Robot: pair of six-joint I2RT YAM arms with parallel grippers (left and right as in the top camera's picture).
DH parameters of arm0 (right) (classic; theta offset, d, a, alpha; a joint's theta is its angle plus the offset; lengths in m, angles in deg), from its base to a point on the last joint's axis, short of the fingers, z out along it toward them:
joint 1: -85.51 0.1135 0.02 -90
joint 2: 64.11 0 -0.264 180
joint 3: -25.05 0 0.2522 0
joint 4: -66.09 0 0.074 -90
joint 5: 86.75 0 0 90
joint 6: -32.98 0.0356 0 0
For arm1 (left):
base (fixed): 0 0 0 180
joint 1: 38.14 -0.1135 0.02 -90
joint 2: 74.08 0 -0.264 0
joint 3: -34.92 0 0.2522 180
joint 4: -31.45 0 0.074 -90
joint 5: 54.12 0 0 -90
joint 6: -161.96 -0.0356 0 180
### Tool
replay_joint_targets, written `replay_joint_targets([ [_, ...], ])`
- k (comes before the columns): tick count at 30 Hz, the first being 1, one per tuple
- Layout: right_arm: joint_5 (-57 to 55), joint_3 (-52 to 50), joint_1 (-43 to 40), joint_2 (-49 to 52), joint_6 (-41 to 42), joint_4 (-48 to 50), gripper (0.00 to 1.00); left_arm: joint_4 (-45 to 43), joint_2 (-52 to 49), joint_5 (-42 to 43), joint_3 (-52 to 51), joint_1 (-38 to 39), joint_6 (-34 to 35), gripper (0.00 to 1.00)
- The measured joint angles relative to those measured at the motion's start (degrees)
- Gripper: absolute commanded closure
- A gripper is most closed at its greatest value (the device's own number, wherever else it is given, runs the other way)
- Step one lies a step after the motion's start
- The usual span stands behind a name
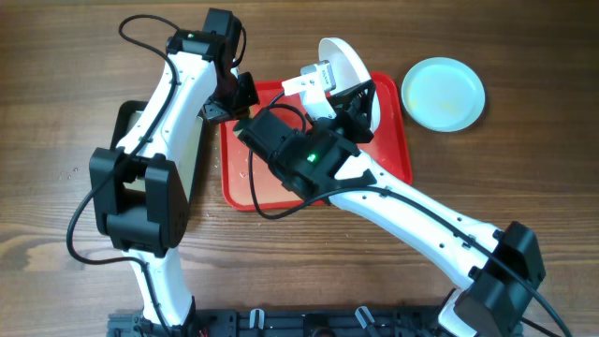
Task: Clean dirty plates on tray and stack at the side
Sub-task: 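Carry the white plate right and set it on the light-blue stack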
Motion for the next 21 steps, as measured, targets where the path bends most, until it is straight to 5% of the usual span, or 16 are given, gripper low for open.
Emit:
replay_joint_targets([
  [9,1.6,0.0,0.0,0.0,0.2,0.1,0.96,0.0,0.0,0.0,0.0,0.0,0.0,0.96],
  [13,25.4,0.0,-4.8,-0.3,0.3,0.8,0.96,0.0,0.0,0.0,0.0,0.0,0.0,0.96],
  [21,72.9,-0.1,-36.5,-0.3,-6.9,5.5,0.96,0.0,0.0,0.0,0.0,0.0,0.0,0.96],
])
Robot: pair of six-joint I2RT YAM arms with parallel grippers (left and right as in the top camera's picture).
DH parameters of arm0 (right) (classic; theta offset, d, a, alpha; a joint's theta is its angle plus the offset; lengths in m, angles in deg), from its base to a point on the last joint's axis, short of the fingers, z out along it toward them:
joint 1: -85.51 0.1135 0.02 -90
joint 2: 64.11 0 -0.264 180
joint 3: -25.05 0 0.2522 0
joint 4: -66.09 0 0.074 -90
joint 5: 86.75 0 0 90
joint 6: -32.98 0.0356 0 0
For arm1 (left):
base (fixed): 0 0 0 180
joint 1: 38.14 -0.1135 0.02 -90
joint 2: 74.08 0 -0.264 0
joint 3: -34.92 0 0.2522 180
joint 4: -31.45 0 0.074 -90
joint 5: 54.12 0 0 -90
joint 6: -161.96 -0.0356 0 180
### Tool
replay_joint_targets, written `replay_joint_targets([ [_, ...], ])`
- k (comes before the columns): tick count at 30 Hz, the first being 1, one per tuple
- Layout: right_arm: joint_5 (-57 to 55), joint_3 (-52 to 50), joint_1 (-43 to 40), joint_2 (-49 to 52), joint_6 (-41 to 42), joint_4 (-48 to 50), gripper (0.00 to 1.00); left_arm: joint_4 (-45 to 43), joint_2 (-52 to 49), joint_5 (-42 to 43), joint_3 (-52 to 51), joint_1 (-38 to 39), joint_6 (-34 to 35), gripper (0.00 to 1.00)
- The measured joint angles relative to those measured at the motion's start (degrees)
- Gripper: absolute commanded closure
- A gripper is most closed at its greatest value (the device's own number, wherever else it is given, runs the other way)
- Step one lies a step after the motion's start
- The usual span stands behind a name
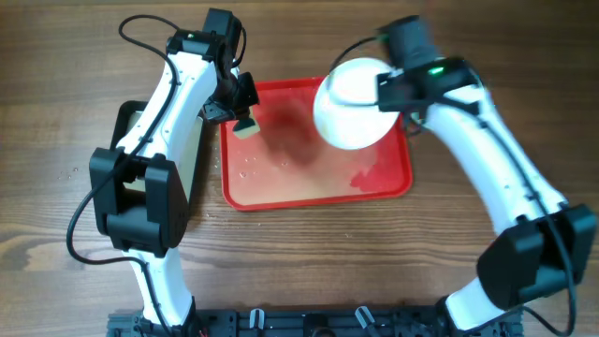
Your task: Clean dirty plates on tray and stack at the side
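Note:
The red tray lies mid-table, with water drops near its left edge. A round white plate hangs over the tray's right half, its face turned up to the overhead camera. My right gripper is shut on the plate's right rim, with the arm coming in from the right. At the tray's back left corner, my left gripper is shut on a small pale sponge, apart from the plate. The view is blurred around the plate.
A dark-rimmed pale slab lies left of the tray under the left arm. Bare wooden table runs along the front. The right arm covers the table to the right of the tray.
My right arm lay across the tray with the plate on edge at the back; it now stands on the right with the plate face-up. The pale blue plate right of the tray no longer shows. The left arm barely moved.

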Motion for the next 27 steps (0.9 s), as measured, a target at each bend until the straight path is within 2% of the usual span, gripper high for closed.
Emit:
replay_joint_targets([
  [4,8.0,-0.2,-18.4,0.0,-1.0,3.1,0.96,-0.2,0.0,0.0,-0.1,0.0,0.0,0.96],
  [7,9.5,-3.4,-25.9,0.7,-0.4,8.3,0.96,-0.7,0.0,0.0,-0.1,0.0,0.0,0.96],
  [10,10.1,-4.6,-29.1,5.2,0.0,14.3,0.93,-0.9,0.0,0.0,-0.1,0.0,0.0,0.96],
  [11,10.1,-5.0,-29.9,7.6,0.1,15.5,0.61,-0.9,0.0,0.0,-0.1,0.0,0.0,0.96],
  [12,10.1,-5.5,-30.4,10.6,0.5,17.5,0.53,-0.9,0.0,0.0,-0.1,0.0,0.0,0.96],
  [15,12.0,-5.8,-30.3,13.7,1.4,20.2,0.48,-1.0,0.0,0.0,-0.1,0.0,0.0,0.96],
  [18,20.1,-5.8,-30.3,13.9,0.7,17.9,0.48,-1.1,0.0,0.0,-0.1,0.0,0.0,0.96],
  [22,34.4,-5.8,-28.3,13.8,-1.9,8.9,0.49,-1.5,0.0,0.0,-0.1,0.0,0.0,0.96],
  [27,38.4,-5.8,-20.5,13.8,-6.3,2.6,0.50,2.7,0.0,-4.4,-0.1,-0.1,0.0,0.96],
])
